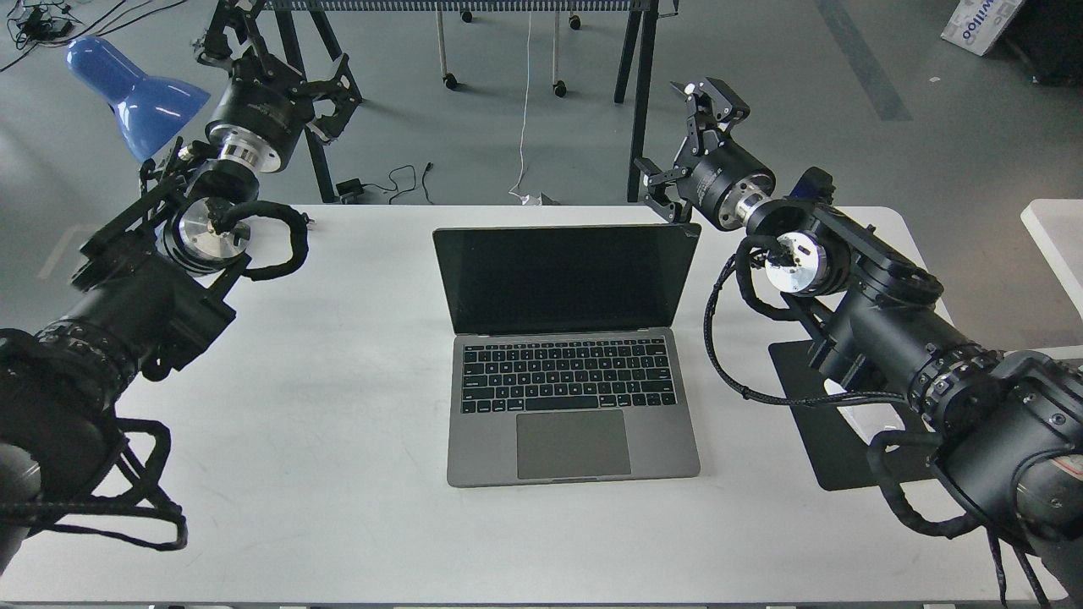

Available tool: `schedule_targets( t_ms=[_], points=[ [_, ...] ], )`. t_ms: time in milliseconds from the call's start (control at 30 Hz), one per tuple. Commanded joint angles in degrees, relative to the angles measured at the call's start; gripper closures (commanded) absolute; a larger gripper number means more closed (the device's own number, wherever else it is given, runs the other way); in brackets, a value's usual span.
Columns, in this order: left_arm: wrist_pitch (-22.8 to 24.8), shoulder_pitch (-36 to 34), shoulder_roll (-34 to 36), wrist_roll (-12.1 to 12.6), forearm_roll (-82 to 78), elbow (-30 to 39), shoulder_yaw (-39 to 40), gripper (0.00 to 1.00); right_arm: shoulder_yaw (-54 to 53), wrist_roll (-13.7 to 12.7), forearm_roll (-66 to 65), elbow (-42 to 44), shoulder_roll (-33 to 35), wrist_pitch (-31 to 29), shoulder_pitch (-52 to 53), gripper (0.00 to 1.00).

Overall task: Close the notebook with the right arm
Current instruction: 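Move the right gripper over the laptop screen's top edge, then push the laptop screen down toward the keyboard with the right gripper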

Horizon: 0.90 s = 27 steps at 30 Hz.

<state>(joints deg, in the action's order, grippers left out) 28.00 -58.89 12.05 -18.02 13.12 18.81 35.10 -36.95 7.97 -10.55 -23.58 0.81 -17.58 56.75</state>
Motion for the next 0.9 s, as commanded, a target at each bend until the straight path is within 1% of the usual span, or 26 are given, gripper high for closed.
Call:
schedule_targets(
  t_ms=[0, 133, 200, 367, 633, 767, 867],
  points=[
    [0.0, 0.0, -0.01, 0.0, -0.02, 0.0, -0.03, 0.0, 2.14, -0.06, 0.01, -2.78, 0.6, 0.0, -1.82, 0.0],
    [0.0, 0.0, -0.01, 0.0, -0.02, 0.0, -0.12, 0.0, 2.23, -0.06, 0.01, -6.47, 1.74, 0.0, -3.75, 0.0],
    [0.0, 0.0, -0.01, 0.0, -0.02, 0.0, -0.03, 0.0, 2.58, -0.15, 0.01, -9.89, 3.23, 0.09, -4.98, 0.0],
    [0.0, 0.0, -0.01, 0.0, 0.07, 0.0, -0.03, 0.0, 5.22, -0.15, -0.17, -19.82, 8.76, 0.62, -8.32, 0.0],
    [0.0, 0.0, -0.09, 0.0, 0.07, 0.0, -0.03, 0.0, 5.75, -0.59, -0.61, -32.3, 15.97, 2.02, -15.17, 0.0],
    [0.0, 0.0, -0.01, 0.0, 0.07, 0.0, -0.03, 0.0, 5.75, -0.59, -0.61, -35.65, 18.7, 2.02, -17.72, 0.0],
    [0.0, 0.0, -0.01, 0.0, 0.07, 0.0, -0.03, 0.0, 7.41, -0.59, -0.61, -36.27, 19.32, 1.94, -18.95, 0.0]
  ],
)
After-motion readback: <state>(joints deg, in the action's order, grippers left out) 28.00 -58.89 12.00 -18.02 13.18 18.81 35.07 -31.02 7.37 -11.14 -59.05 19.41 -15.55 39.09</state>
